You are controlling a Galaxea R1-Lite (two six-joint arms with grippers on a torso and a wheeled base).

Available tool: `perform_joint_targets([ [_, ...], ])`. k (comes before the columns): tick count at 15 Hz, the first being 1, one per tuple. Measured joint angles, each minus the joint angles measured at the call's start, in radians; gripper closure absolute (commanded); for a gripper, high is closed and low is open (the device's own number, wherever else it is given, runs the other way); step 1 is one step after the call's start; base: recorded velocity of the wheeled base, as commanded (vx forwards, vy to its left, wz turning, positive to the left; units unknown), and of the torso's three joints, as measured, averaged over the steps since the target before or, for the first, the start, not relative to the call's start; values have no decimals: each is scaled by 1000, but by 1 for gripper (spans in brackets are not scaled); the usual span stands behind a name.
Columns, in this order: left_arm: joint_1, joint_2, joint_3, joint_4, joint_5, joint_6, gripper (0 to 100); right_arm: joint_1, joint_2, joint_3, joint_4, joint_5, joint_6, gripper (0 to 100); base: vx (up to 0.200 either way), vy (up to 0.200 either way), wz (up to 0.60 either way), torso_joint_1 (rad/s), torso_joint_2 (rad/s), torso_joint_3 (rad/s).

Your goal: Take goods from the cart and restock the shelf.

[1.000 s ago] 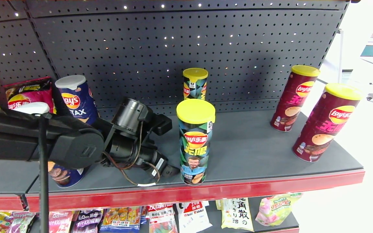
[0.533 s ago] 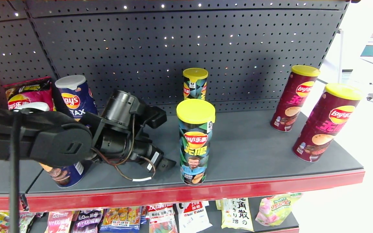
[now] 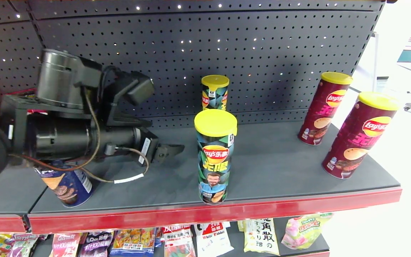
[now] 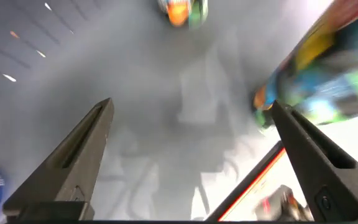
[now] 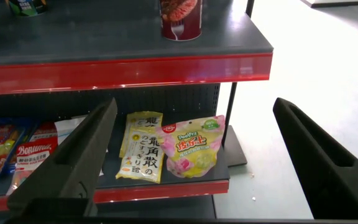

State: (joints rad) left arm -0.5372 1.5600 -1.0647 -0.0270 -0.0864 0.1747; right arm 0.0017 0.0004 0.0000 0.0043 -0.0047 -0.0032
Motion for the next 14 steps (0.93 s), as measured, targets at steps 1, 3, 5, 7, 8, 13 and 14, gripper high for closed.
perform_joint_targets([
  [1,0,-40,2,0,0,0,0,0,0,0,0,0,0,0,0,0,0,0,0,0],
  [3,2,-130,12,-2,0,-2,0,0,0,0,0,0,0,0,0,0,0,0,0,0],
  [5,7,-249,42,0,0,-3,0,0,0,0,0,0,0,0,0,0,0,0,0,0],
  [7,14,-408,96,10,1,-4,0,0,0,0,0,0,0,0,0,0,0,0,0,0],
  [8,21,-493,130,23,4,-7,0,0,0,0,0,0,0,0,0,0,0,0,0,0],
  [13,146,-1017,320,290,104,-131,0,0,0,0,0,0,0,0,0,0,0,0,0,0],
  [14,168,-1117,349,409,151,-148,0,0,0,0,0,0,0,0,0,0,0,0,0,0],
])
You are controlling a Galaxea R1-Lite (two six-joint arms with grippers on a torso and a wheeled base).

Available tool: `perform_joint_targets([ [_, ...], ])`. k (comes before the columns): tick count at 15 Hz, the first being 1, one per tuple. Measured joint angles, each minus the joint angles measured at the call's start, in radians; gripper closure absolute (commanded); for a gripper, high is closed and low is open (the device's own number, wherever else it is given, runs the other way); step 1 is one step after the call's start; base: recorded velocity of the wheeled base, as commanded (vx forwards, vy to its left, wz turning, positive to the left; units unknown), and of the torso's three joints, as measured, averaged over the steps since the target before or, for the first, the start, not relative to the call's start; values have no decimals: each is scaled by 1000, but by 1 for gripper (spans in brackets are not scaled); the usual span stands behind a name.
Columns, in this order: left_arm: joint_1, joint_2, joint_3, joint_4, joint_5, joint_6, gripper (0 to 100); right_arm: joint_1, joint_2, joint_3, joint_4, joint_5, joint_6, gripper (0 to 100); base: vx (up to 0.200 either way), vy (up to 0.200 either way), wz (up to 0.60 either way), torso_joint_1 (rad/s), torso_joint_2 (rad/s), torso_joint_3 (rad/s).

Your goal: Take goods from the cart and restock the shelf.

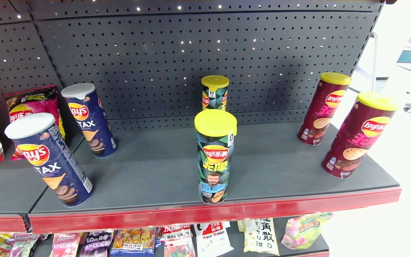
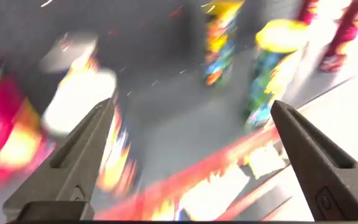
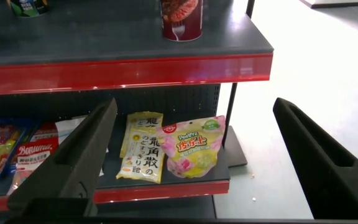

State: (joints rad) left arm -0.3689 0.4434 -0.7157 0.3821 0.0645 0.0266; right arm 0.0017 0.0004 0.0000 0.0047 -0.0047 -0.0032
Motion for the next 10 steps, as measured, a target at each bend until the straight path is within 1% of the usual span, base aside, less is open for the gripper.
perform_joint_targets([
  [2,55,-173,49,313,109,-32,0,-1,0,0,0,0,0,0,0,0,0,0,0,0],
  [3,89,-235,72,390,158,-61,0,0,0,0,0,0,0,0,0,0,0,0,0,0],
  [4,117,-270,89,404,183,-78,0,0,0,0,0,0,0,0,0,0,0,0,0,0],
  [5,158,-293,106,406,192,-84,0,0,0,0,0,0,0,0,0,0,0,0,0,0],
  [6,222,-303,123,406,193,-87,0,0,0,0,0,0,0,0,0,0,0,0,0,0],
  [7,301,-307,144,404,190,-88,0,0,0,0,0,0,-1,0,0,0,0,0,0,0],
  [8,374,-312,180,396,160,-89,0,0,0,0,0,0,-1,0,0,0,0,0,0,0],
  [9,413,-324,225,363,117,-93,0,0,0,0,0,0,0,0,0,0,0,0,0,0],
  [10,434,-334,264,257,86,-101,0,0,0,0,0,0,-1,0,0,0,0,0,0,0],
])
